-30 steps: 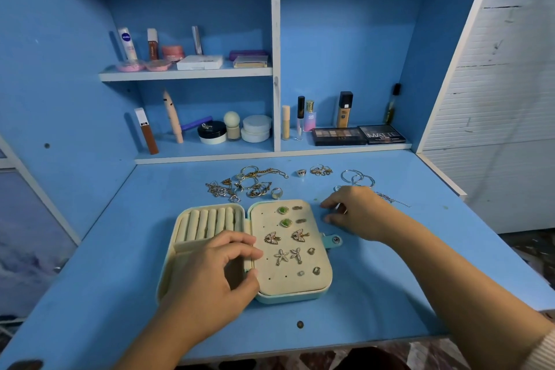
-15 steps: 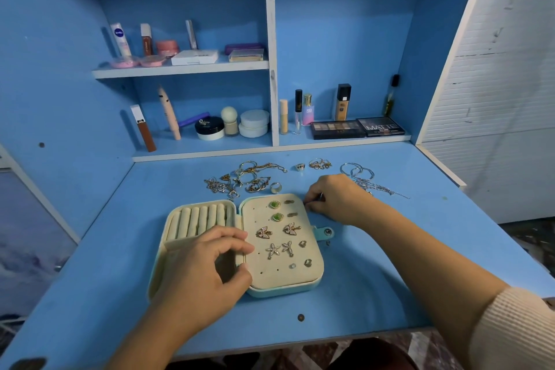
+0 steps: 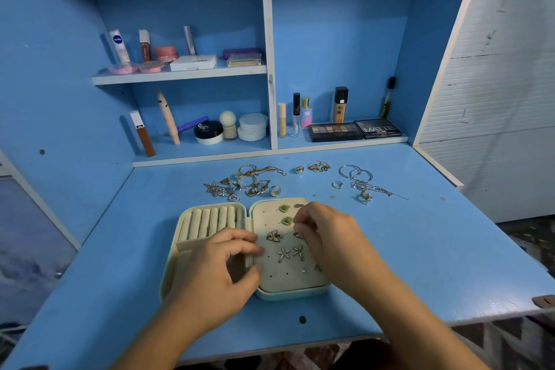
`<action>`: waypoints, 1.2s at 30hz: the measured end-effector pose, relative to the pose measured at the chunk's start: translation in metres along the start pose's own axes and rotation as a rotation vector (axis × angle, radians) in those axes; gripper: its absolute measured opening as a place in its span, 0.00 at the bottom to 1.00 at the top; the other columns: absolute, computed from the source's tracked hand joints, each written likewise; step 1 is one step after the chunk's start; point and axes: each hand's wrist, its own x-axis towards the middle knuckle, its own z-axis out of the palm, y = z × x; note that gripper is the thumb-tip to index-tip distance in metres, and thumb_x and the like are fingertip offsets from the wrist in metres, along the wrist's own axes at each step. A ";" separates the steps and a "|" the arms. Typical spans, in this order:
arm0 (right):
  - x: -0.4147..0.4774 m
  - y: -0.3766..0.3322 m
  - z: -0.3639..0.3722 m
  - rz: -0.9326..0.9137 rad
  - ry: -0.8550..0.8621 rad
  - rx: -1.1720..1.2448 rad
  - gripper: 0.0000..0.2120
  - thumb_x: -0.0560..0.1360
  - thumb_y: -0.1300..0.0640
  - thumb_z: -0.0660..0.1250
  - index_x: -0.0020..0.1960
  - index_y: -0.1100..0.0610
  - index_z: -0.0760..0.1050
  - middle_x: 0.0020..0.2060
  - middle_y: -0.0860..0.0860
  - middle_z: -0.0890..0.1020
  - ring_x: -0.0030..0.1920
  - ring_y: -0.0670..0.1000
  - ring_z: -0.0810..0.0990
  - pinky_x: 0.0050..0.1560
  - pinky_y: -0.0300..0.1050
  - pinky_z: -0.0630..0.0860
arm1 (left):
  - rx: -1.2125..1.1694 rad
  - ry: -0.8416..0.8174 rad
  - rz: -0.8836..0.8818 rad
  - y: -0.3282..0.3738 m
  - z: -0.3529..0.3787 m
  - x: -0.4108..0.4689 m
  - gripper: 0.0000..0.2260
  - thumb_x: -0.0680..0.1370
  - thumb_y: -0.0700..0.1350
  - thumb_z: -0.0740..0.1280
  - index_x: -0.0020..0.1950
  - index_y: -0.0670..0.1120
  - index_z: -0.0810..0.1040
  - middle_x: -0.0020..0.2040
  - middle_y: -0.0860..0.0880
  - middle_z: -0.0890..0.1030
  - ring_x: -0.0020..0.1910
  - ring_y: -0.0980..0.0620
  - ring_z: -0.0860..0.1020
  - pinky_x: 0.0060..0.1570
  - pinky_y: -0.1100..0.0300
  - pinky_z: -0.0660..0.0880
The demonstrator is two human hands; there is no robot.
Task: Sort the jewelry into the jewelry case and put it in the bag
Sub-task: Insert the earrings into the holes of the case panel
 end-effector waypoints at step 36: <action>-0.009 -0.015 0.012 0.020 -0.184 0.451 0.12 0.76 0.58 0.67 0.46 0.47 0.64 0.40 0.47 0.84 0.31 0.41 0.71 0.33 0.33 0.67 | -0.010 0.142 0.202 0.008 -0.002 0.000 0.02 0.74 0.52 0.72 0.45 0.58 0.83 0.44 0.64 0.81 0.48 0.65 0.79 0.45 0.74 0.71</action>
